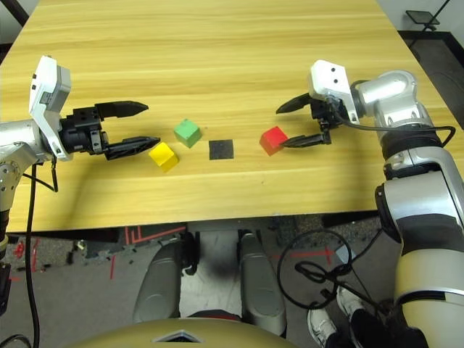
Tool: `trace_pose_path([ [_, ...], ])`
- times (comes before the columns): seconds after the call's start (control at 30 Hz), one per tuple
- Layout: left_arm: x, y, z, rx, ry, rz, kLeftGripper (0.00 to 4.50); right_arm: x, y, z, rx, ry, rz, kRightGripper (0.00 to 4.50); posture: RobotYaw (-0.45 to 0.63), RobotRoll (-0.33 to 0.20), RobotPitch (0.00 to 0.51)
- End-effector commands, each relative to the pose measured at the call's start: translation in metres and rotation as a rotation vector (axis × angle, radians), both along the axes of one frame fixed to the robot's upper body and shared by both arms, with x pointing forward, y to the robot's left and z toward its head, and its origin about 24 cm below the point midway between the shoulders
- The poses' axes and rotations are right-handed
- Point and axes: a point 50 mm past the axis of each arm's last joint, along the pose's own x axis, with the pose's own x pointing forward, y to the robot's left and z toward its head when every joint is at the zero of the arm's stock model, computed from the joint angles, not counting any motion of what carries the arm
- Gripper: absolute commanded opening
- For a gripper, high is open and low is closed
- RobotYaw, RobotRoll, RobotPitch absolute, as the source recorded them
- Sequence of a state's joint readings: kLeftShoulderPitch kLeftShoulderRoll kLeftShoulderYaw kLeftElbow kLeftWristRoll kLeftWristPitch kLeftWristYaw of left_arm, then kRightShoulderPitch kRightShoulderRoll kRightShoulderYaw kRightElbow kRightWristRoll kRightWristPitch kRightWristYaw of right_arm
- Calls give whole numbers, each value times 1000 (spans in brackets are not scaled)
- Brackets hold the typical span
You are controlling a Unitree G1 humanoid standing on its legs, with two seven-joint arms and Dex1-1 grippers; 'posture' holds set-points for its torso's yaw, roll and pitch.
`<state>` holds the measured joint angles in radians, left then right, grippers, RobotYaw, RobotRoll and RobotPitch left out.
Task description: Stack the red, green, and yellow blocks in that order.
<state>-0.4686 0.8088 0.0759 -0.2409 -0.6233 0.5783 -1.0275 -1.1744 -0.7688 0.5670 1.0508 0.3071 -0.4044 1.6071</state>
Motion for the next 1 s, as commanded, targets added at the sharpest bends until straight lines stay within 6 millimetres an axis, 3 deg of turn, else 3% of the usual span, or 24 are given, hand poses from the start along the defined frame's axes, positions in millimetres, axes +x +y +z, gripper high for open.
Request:
trace_pose_path([
  [0.03,-4,-3,-6,30,16,0,4469,2,10,0,-24,2,52,4500,266,-71,235],
  [0.2,-6,-7,-7,27,17,8,4494,4,19,-4,-66,14,80,4478,292,-71,238],
  [0.23,-7,-7,-7,25,18,10,4500,5,20,-4,-70,16,83,4310,295,-72,239],
  [0.33,-7,-7,-8,22,20,17,4500,5,20,-7,-100,24,91,3563,302,-73,242],
  [0.47,-7,-8,-9,19,22,23,4500,4,18,-11,-134,44,87,2125,305,-76,248],
  [0.5,-7,-8,-9,18,23,24,4500,4,18,-12,-137,47,86,2038,305,-76,248],
  [0.63,-5,-8,-9,17,27,29,4500,6,21,-8,-110,63,64,2038,311,-79,253],
  [0.8,-4,-11,-9,21,30,28,4500,15,55,14,41,112,59,2038,312,-81,252],
  [1.0,0,-15,-8,22,30,22,4500,10,92,22,20,182,100,2038,327,-87,252],
])
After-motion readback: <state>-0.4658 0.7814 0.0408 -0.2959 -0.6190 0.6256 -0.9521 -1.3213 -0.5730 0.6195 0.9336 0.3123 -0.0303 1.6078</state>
